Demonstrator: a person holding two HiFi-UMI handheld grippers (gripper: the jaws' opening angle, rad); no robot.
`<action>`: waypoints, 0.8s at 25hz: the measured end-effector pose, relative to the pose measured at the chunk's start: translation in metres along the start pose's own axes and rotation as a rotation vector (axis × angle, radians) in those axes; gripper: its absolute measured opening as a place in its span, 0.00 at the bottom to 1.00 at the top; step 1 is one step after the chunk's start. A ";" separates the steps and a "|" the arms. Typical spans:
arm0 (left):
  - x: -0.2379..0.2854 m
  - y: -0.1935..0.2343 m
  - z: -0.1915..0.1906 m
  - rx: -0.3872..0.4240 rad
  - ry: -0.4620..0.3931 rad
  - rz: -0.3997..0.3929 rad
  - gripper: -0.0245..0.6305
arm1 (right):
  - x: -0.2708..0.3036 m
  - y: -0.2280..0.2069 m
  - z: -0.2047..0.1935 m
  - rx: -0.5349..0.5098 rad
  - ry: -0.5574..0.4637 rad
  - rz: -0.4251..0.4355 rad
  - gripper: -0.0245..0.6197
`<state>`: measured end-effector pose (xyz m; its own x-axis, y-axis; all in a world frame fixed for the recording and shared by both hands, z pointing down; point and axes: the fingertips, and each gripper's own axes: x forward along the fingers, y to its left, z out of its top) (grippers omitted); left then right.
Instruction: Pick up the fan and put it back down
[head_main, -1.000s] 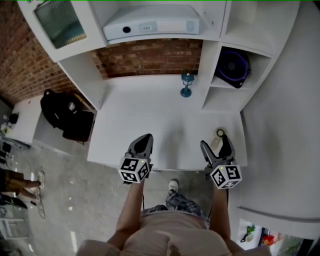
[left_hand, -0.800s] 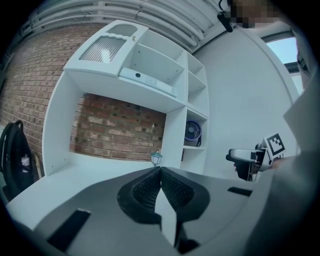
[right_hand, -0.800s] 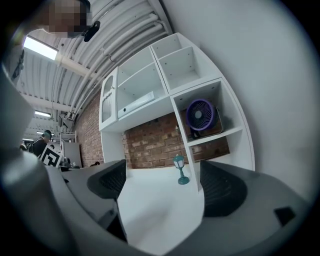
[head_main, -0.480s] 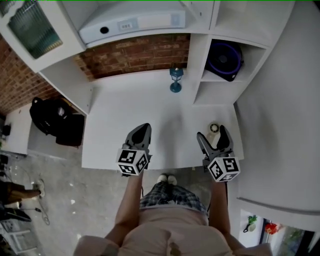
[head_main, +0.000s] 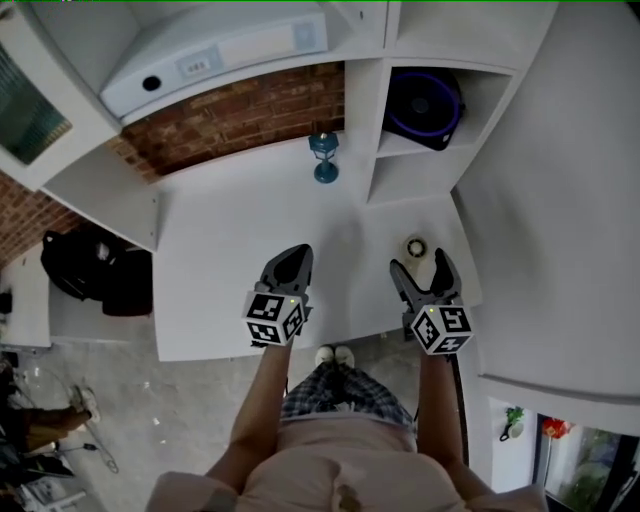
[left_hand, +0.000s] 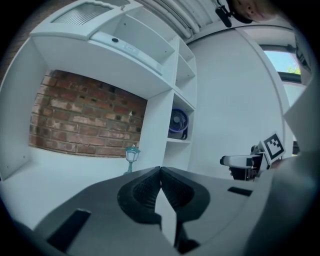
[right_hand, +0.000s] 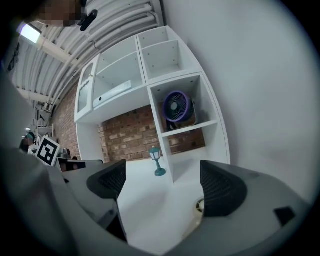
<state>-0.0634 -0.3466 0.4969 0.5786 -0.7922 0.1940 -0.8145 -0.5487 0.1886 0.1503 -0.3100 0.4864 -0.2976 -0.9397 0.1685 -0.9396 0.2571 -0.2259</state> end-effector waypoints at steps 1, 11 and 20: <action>0.008 -0.002 -0.005 -0.001 0.011 -0.012 0.08 | 0.003 -0.006 -0.007 0.005 0.019 -0.017 0.75; 0.086 -0.029 -0.061 -0.046 0.111 -0.102 0.08 | 0.031 -0.059 -0.092 0.087 0.210 -0.156 0.75; 0.128 -0.060 -0.101 -0.070 0.185 -0.153 0.08 | 0.049 -0.092 -0.155 0.120 0.403 -0.305 0.70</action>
<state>0.0637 -0.3876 0.6079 0.6979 -0.6355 0.3303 -0.7158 -0.6331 0.2946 0.1962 -0.3443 0.6645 -0.0768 -0.8002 0.5948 -0.9748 -0.0651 -0.2134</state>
